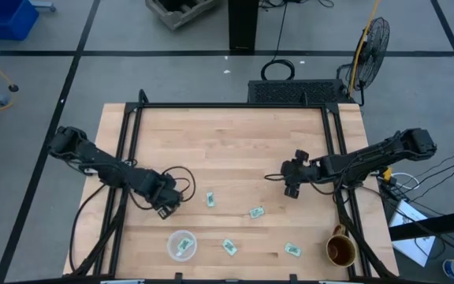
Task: Pick and place Stevia / Truvia into bins
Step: Put the stevia packet into the bottom container
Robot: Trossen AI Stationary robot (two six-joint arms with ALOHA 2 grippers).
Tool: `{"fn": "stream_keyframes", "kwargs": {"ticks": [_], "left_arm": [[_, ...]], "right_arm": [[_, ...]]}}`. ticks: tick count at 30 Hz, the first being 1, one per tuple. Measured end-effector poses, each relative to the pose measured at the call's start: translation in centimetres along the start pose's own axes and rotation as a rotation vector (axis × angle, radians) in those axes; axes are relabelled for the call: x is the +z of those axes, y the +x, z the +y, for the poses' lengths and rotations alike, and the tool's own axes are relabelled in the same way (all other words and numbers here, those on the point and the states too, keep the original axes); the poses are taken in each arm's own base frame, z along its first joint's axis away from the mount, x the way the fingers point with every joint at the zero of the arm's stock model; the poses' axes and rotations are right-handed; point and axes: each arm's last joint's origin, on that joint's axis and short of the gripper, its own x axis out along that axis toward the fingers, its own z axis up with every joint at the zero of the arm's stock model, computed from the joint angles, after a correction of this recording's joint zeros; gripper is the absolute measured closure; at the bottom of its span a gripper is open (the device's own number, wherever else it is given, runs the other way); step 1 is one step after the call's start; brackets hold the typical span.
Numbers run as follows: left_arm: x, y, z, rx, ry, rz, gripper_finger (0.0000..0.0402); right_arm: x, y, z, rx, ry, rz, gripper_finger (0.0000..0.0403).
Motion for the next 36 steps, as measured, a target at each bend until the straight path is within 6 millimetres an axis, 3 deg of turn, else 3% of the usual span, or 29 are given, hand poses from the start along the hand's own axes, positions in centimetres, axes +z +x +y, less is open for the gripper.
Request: {"fn": "stream_keyframes", "kwargs": {"ticks": [9,15,22,29,36], "left_arm": [[2.9,-4.8,-0.1,0.046,0.139,-0.242,0.0291],[4.6,-8.5,-0.6,0.084,0.196,-0.497,0.0291],[6.0,-10.3,-0.6,0.131,0.231,-0.661,0.0291],[6.9,-10.5,-0.4,0.108,0.212,-0.687,0.0291],[7.4,-10.6,-0.2,0.100,0.185,-0.697,0.0291]], "right_arm": [[-1.0,0.3,-0.2,-0.020,0.078,0.056,0.0220],[-3.2,1.9,-0.3,0.046,0.148,0.035,0.0220],[-5.0,3.2,-0.6,0.047,0.149,-0.052,0.0226],[-5.7,3.7,-0.7,0.080,0.140,-0.112,0.0292],[-4.4,3.5,0.0,0.193,0.070,-0.262,0.0381]]}}
